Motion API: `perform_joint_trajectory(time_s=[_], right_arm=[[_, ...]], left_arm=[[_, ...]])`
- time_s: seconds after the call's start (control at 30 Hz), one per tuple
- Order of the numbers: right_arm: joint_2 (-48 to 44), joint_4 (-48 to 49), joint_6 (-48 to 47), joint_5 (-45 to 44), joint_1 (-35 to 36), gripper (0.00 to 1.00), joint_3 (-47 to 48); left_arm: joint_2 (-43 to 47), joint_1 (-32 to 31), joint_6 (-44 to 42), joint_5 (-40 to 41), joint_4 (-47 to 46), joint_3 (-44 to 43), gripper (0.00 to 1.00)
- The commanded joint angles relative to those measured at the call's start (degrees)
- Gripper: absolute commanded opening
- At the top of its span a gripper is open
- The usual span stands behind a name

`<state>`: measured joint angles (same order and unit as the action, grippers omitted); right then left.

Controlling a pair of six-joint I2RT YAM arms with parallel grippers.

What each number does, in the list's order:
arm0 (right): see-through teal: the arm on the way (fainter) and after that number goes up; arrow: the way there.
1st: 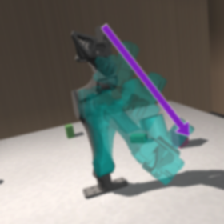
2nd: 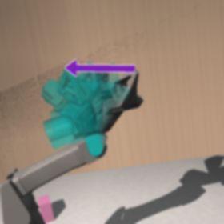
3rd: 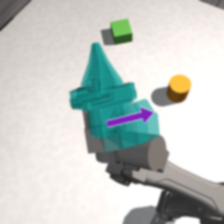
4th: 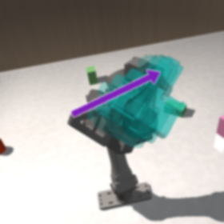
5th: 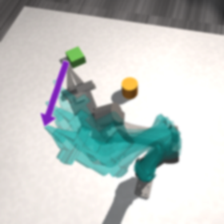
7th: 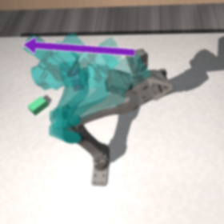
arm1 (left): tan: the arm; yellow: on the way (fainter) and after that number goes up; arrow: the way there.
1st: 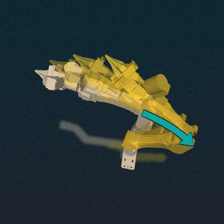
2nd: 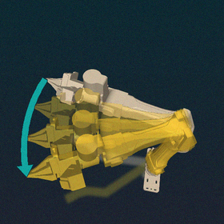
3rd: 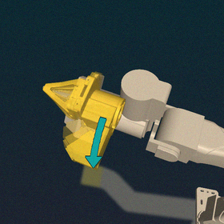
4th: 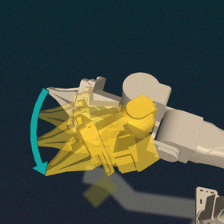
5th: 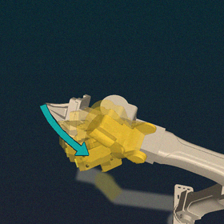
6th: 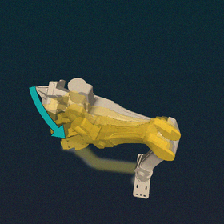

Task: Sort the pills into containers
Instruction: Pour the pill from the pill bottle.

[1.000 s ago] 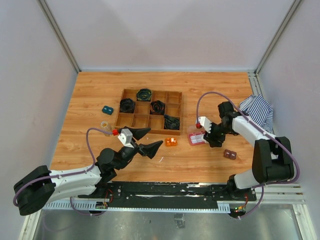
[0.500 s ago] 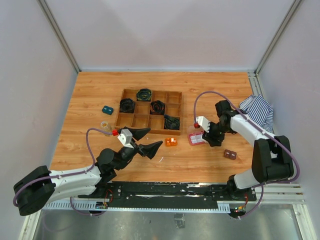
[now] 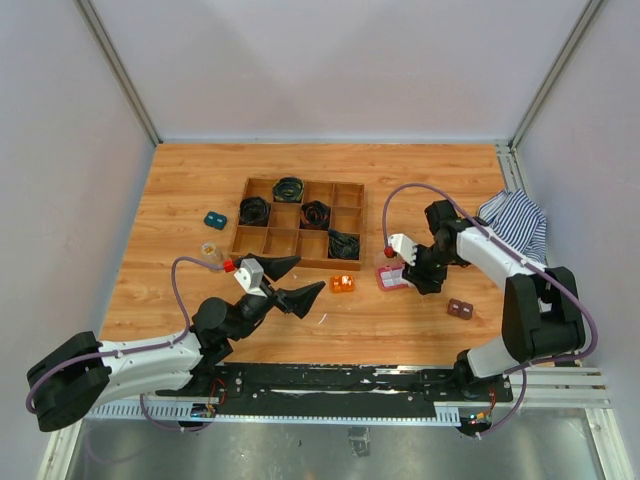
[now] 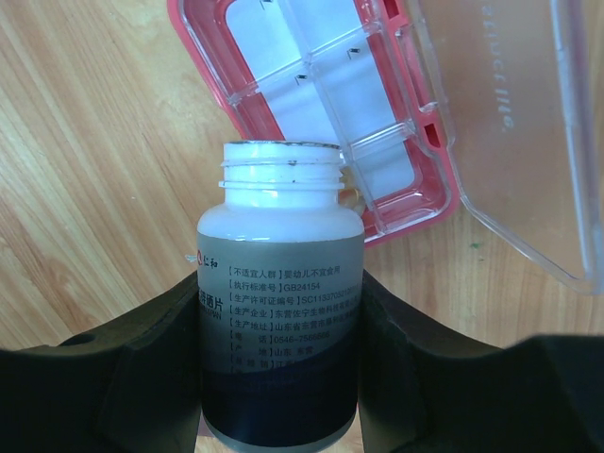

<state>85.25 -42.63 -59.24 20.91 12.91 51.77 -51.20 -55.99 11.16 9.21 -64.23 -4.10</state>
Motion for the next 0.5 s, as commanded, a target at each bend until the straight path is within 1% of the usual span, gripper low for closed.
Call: perform_joint_trajectory(time_s=[0.0,0.47], right_arm=[[0.7,-2.3,1.0,-1.3,1.4,0.01,2.1],[1.7,-3.3,1.8,-3.2,2.8,0.01,3.2]], left_arm=[[0.7,0.2,-0.8,0.7,-2.5,0.7,0.99],[0.7,0.2,-0.8,0.8,-2.8,0.9,0.99]])
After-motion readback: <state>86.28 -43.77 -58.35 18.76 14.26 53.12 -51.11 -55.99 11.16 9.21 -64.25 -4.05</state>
